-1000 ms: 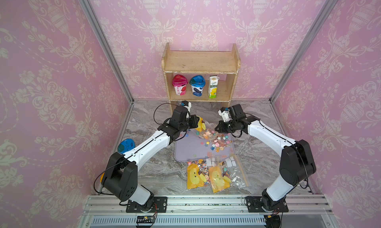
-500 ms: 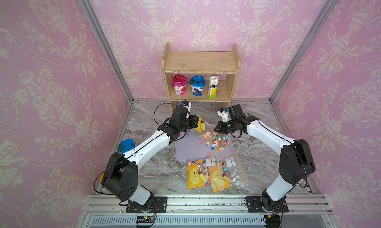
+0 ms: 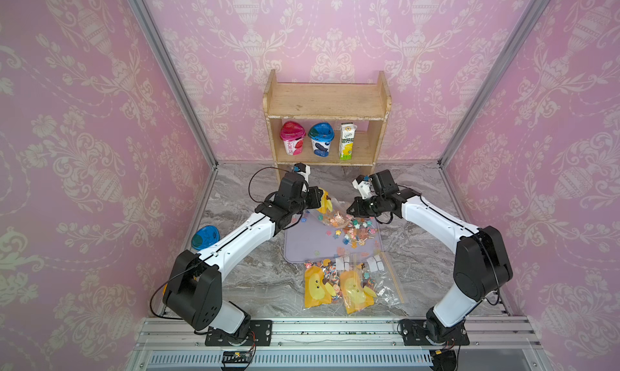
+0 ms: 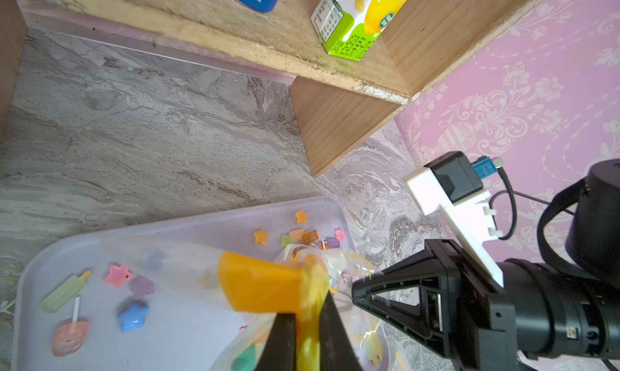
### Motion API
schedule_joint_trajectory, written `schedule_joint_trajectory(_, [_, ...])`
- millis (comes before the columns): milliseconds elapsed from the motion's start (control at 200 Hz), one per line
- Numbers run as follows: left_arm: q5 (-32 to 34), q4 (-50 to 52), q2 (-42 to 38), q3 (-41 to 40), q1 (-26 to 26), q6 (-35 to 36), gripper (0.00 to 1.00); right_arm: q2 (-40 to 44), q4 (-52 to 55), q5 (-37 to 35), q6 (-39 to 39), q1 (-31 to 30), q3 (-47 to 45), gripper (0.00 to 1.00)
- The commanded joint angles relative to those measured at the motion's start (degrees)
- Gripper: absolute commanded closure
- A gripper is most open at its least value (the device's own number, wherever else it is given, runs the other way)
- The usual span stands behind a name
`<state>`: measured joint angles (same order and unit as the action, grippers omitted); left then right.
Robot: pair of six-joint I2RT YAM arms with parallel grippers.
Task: Pour candies out of the ziploc bag
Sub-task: 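Pour the candies out of the ziploc bag onto the tray.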
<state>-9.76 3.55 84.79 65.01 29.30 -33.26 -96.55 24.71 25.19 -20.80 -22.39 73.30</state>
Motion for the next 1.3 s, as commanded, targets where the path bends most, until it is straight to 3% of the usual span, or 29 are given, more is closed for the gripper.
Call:
schedule_joint_trajectory(0, [3.6,-2.5,-3.4,1.5,-1.4,1.7,1.0,-1.4,2.5,-0.8,0.1,-0.2,0.0,1.0])
schedule_joint_trajectory(1291, [6.0,-1.3,-9.0,-3.2,-2.0,2.9,1.0,-4.7,3.0,-0.8,-0.8,-4.5,2.5,1.0])
